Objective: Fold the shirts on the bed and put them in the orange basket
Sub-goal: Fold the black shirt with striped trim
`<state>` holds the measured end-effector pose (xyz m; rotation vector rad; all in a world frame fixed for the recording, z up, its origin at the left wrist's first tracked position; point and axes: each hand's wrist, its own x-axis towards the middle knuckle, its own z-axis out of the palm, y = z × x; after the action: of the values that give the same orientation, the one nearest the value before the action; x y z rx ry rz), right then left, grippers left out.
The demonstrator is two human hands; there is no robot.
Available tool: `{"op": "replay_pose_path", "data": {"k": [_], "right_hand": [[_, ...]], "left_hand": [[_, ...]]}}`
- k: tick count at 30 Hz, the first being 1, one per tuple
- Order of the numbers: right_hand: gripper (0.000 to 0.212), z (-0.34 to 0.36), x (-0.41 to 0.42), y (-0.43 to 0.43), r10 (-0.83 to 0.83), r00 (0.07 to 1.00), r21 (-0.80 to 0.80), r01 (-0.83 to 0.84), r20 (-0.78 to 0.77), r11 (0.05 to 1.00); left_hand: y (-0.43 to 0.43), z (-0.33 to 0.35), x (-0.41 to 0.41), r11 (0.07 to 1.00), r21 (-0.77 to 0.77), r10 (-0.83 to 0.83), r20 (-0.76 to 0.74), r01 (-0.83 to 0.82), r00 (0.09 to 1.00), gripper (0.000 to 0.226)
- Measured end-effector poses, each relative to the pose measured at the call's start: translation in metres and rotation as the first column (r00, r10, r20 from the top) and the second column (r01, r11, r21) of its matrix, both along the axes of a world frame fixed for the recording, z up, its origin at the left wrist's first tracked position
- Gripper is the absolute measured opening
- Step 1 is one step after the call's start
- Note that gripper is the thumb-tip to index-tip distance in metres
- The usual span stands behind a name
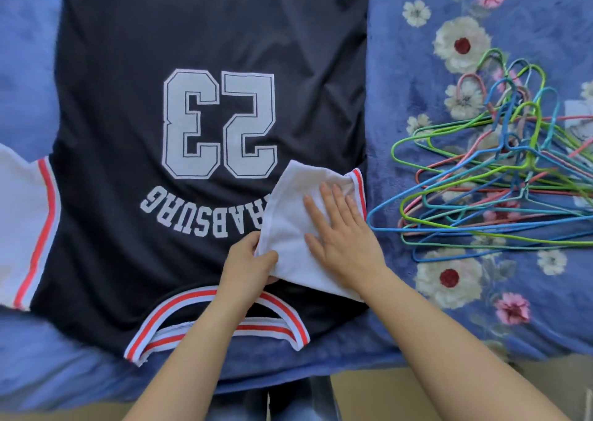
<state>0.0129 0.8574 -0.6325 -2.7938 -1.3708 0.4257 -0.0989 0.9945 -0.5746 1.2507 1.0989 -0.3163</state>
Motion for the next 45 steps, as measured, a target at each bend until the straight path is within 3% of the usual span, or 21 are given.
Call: {"op": "replay_pose_path", "data": {"k": [4, 7, 11, 15, 17, 19, 23, 26, 28, 30, 32, 34, 36, 38, 40, 41, 42, 43, 45], "right_hand": [[0.066, 0.006, -0.013, 0.017, -0.101, 0.995, -0.026, 0.1, -0.019, 0.995], [0.065, 0.012, -0.031, 0.033, -0.121, 0.986, 0.041, 0.126, -0.113, 0.991], [0.065, 0.009, -0.049, 0.051, -0.191, 0.971, -0.04, 0.187, -0.141, 0.982], [0.07, 0.032, -0.062, 0.083, -0.337, 0.917, 0.012, 0.348, -0.215, 0.937], [0.067, 0.04, -0.073, 0.105, -0.274, 0.931, 0.088, 0.302, -0.243, 0.949], [0.066, 0.042, -0.088, 0.135, -0.164, 0.943, 0.123, 0.207, -0.291, 0.971], [0.066, 0.039, -0.102, 0.181, 0.087, 0.953, 0.086, -0.064, -0.289, 0.994], [0.064, 0.028, -0.101, 0.19, 0.253, 0.925, -0.046, -0.277, -0.283, 0.96], [0.062, 0.023, -0.097, 0.188, 0.277, 0.916, -0.146, -0.328, -0.29, 0.933], [0.061, 0.021, -0.096, 0.188, 0.264, 0.912, -0.191, -0.332, -0.313, 0.924], [0.061, 0.021, -0.096, 0.19, 0.259, 0.906, -0.218, -0.342, -0.335, 0.914], [0.061, 0.023, -0.095, 0.192, 0.251, 0.903, -0.235, -0.343, -0.348, 0.909], [0.061, 0.023, -0.094, 0.193, 0.245, 0.899, -0.25, -0.347, -0.364, 0.904], [0.06, 0.024, -0.093, 0.194, 0.243, 0.893, -0.24, -0.348, -0.378, 0.906], [0.061, 0.025, -0.094, 0.194, 0.244, 0.893, -0.227, -0.345, -0.378, 0.911], [0.061, 0.026, -0.095, 0.195, 0.242, 0.895, -0.214, -0.338, -0.375, 0.916], [0.061, 0.026, -0.095, 0.195, 0.239, 0.896, -0.195, -0.328, -0.375, 0.924], [0.062, 0.025, -0.095, 0.194, 0.238, 0.898, -0.164, -0.316, -0.371, 0.934], [0.058, 0.025, -0.097, 0.189, 0.261, 0.915, -0.048, -0.288, -0.307, 0.956]], "left_hand": [[0.013, -0.001, -0.018, 0.931, 0.327, -0.146, -0.064, 0.159, 0.987, 0.028], [0.015, 0.0, -0.025, 0.899, 0.375, -0.214, -0.074, 0.226, 0.974, 0.031], [0.029, -0.003, -0.037, 0.881, 0.414, -0.224, -0.063, 0.23, 0.973, 0.035], [0.065, 0.009, -0.061, 0.786, 0.602, 0.123, 0.074, -0.143, 0.99, 0.03], [0.093, 0.012, -0.082, 0.626, 0.71, 0.343, 0.12, -0.322, 0.932, 0.037], [0.125, 0.011, -0.11, 0.479, 0.779, 0.58, 0.066, -0.405, 0.812, 0.049], [0.181, 0.002, -0.149, 0.443, 0.603, 0.872, -0.118, -0.663, 0.475, 0.065], [0.209, -0.004, -0.166, 0.341, 0.337, 0.93, 0.019, -0.878, 0.368, 0.049], [0.221, 0.003, -0.167, 0.403, 0.031, 0.913, 0.064, -0.915, 0.404, 0.028], [0.231, 0.016, -0.164, 0.507, -0.215, 0.861, 0.096, -0.834, 0.499, 0.028], [0.238, 0.027, -0.164, 0.553, -0.261, 0.833, 0.166, -0.791, 0.528, 0.032], [0.242, 0.034, -0.162, 0.547, -0.142, 0.825, 0.257, -0.825, 0.503, 0.035], [0.24, 0.04, -0.158, 0.509, 0.137, 0.763, 0.385, -0.85, 0.519, 0.034], [0.232, 0.041, -0.152, 0.424, 0.472, 0.598, 0.494, -0.773, 0.631, 0.033], [0.22, 0.039, -0.144, 0.418, 0.671, 0.351, 0.502, -0.612, 0.79, 0.026], [0.215, 0.037, -0.142, 0.427, 0.773, 0.166, 0.444, -0.47, 0.881, 0.013], [0.211, 0.031, -0.141, 0.375, 0.883, -0.085, 0.336, -0.282, 0.938, 0.012], [0.207, 0.017, -0.144, 0.277, 0.956, -0.365, 0.198, -0.097, 0.91, 0.015], [0.201, -0.008, -0.152, 0.116, 0.974, -0.719, -0.054, 0.195, 0.693, 0.015]]}}
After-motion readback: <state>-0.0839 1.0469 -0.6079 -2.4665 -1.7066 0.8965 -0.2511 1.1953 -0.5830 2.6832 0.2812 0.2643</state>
